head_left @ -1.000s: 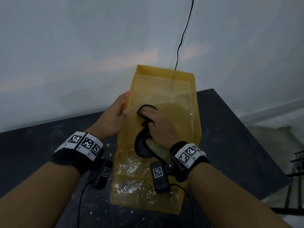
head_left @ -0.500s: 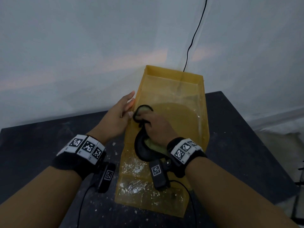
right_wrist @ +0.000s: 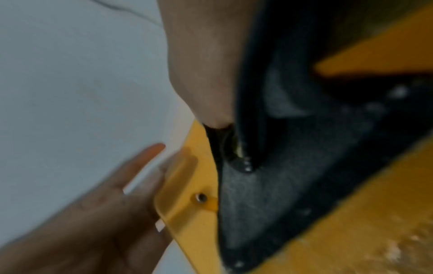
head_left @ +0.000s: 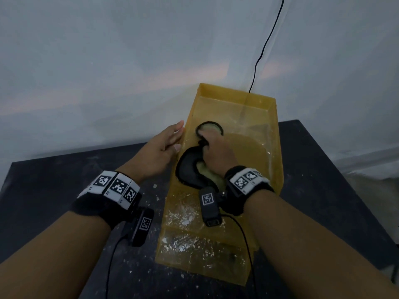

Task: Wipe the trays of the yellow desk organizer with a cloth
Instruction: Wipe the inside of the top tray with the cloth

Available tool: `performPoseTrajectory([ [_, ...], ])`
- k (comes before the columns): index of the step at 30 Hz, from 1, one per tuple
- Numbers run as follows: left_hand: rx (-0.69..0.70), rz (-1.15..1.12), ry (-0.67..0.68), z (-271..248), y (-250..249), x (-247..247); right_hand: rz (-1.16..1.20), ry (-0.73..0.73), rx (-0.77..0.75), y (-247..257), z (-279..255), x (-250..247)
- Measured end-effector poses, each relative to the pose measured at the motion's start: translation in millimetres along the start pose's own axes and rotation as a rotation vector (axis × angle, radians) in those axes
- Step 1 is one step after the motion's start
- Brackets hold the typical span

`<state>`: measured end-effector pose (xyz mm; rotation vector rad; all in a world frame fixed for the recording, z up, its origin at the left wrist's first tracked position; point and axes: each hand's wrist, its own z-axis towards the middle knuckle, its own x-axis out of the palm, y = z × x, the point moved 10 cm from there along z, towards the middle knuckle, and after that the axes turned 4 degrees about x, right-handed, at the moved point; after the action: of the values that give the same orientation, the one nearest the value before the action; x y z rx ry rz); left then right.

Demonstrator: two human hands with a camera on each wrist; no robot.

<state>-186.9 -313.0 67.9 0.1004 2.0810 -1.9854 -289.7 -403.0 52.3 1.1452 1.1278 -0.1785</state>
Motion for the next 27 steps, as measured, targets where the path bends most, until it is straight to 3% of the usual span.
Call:
performPoseTrajectory([
  [2, 0.006, 0.018, 0.001, -1, 0, 0, -0.028, 0.029, -0.108, 16, -1, 14],
  [8, -0.002, 0.028, -0.025, 0, 3, 0, -0.005, 0.074, -0.236, 23, -31, 18],
  [17, 0.009, 0.096, -0.072, -7, -1, -1, 0.154, 0.363, -0.350, 39, -97, 33],
  [19, 0.018, 0.104, -0.078, -11, -4, -1, 0.277, 0.288, -0.242, 30, -93, 21],
  [22, 0.007, 0.077, -0.081, -18, -2, -2, 0.254, 0.003, -0.127, 12, -77, -5],
  [24, 0.006, 0.075, -0.075, -22, -3, -2, 0.118, 0.016, -0.165, 21, -74, 4],
  [27, 0.011, 0.115, -0.072, -25, -5, 0, 0.045, 0.163, -0.309, 41, -92, 28],
])
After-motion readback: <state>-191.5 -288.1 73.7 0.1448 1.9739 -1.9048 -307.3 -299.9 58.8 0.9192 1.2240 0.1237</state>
